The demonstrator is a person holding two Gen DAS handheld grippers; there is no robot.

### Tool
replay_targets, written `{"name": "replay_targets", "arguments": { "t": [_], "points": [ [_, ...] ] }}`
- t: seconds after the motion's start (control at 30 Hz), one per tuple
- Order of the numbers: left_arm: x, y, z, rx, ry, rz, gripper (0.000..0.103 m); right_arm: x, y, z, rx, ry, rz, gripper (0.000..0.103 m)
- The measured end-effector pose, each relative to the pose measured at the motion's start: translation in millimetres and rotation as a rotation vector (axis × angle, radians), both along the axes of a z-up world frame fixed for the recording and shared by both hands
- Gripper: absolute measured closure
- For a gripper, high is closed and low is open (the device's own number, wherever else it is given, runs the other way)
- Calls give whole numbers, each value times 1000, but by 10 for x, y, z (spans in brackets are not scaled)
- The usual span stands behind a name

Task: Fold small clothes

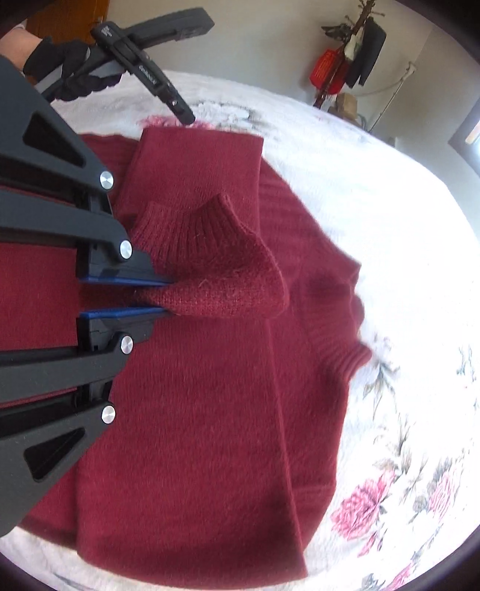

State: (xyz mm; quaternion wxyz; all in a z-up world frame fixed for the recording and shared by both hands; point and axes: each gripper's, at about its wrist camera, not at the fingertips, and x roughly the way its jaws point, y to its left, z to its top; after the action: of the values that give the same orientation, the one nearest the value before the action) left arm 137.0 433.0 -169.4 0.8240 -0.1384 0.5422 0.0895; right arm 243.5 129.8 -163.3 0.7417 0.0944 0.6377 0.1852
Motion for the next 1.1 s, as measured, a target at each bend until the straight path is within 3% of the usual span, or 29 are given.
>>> {"name": "replay_targets", "arguments": {
  "t": [0.07, 0.13, 0.17, 0.27, 0.37, 0.5, 0.63, 0.7, 0.8, 0.83, 0.97, 1.1],
  "points": [
    [70, -111, -188, 12, 46, -15, 69, 8, -38, -138, -27, 29, 8, 86],
    [93, -163, -321, 38, 83, -20, 69, -14, -46, -177, -87, 29, 21, 71],
    [91, -172, -335, 48, 82, -21, 69, -37, -47, -129, -85, 6, 22, 71],
    [44, -157, -218, 12, 50, -1, 69, -162, -49, 123, -52, -92, 31, 71],
    [16, -171, -65, -14, 1, 9, 69, -258, 210, 249, -44, -138, 146, 59],
    [73, -272, -1, -56, -24, -23, 68, -286, 617, 120, -105, -132, 276, 43],
    [182, -422, -140, -58, 10, -68, 68, -251, 770, -128, -187, -101, 304, 41],
    [225, -458, -266, -56, 42, -76, 68, -245, 753, -202, -188, -90, 299, 46],
    [249, -438, -402, -62, 65, -68, 67, -168, 600, -189, -186, -84, 248, 79],
    [252, -429, -417, -65, 65, -67, 67, -133, 496, -168, -148, -72, 217, 83],
    [256, -423, -449, -64, 64, -66, 67, -71, -16, 27, 37, -58, 66, 84],
    [252, -425, -468, -59, 67, -60, 67, -27, -536, 95, 136, -42, -87, 81]
  ]
}}
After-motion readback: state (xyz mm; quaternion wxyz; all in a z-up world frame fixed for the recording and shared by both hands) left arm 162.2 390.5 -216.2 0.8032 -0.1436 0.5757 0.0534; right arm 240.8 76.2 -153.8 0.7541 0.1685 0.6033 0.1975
